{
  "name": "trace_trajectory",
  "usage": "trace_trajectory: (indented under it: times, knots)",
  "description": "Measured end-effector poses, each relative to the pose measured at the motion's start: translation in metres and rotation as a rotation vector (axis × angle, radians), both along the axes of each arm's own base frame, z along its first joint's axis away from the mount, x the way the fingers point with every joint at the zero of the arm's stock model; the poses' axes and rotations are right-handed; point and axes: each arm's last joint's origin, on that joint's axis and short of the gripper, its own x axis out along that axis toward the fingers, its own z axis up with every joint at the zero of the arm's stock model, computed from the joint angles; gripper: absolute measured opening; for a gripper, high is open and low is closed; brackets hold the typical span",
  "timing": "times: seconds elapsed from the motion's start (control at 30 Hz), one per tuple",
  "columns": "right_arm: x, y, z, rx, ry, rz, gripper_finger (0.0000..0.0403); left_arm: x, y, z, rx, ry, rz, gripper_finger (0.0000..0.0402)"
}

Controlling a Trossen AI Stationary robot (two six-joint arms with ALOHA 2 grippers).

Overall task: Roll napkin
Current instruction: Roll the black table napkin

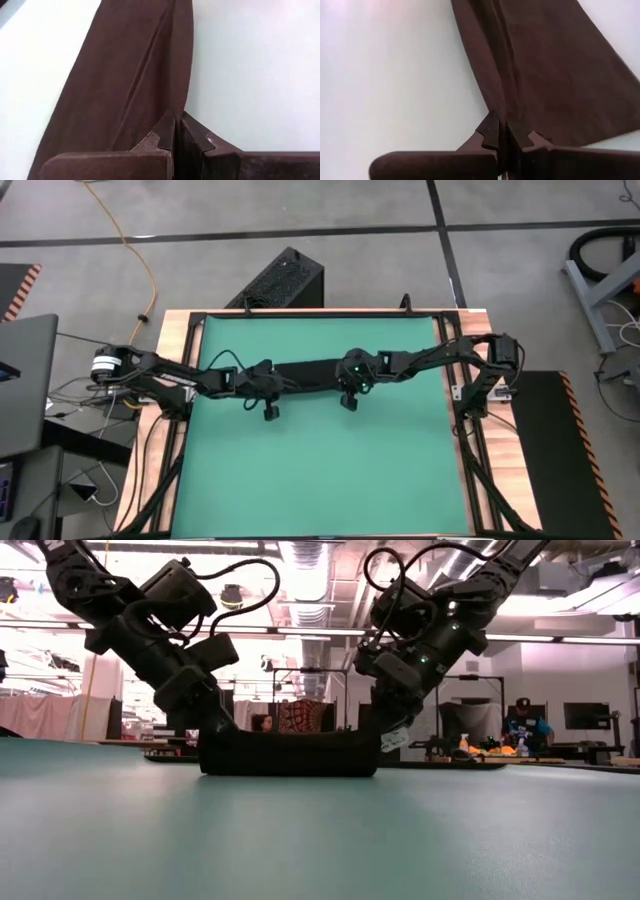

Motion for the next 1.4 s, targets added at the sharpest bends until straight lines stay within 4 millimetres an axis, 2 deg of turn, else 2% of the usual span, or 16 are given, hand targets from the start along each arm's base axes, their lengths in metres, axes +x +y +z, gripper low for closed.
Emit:
trace_trajectory:
  times: [0.2, 0.43, 0.63, 0.8, 0.93, 1.07, 1.23, 1.4]
  knots:
    - [-0.001, -0.006, 0.000, 0.060, -0.007, -0.076, 0.0019, -0.001, 0.009, 0.000, -0.085, -0.024, 0.068, 0.0000]
    - [0.000, 0.004, 0.000, 0.078, -0.002, -0.026, 0.0019, -0.001, 0.010, 0.001, -0.281, -0.055, 0.002, 0.0000]
    - [0.001, 0.011, 0.000, 0.077, 0.002, -0.003, 0.0019, 0.000, 0.006, 0.001, -0.192, -0.042, -0.075, 0.0019]
    - [0.001, 0.015, -0.002, 0.073, 0.018, 0.006, 0.0019, -0.004, 0.003, -0.004, -0.124, 0.035, -0.053, 0.0052]
    - [0.001, 0.015, -0.002, 0.069, 0.022, 0.010, 0.0019, -0.007, 0.002, -0.007, -0.100, 0.069, -0.060, 0.0060]
    - [0.001, 0.013, -0.002, 0.064, 0.018, 0.002, 0.0019, -0.006, 0.003, -0.006, -0.086, 0.058, -0.038, 0.0050]
    - [0.000, 0.009, -0.002, 0.080, 0.014, -0.028, 0.0019, -0.004, 0.004, -0.004, -0.085, 0.033, -0.037, 0.0008]
    - [-0.001, 0.000, 0.002, 0.125, -0.010, -0.105, 0.0019, 0.001, 0.005, 0.002, -0.094, 0.007, -0.031, 0.0002]
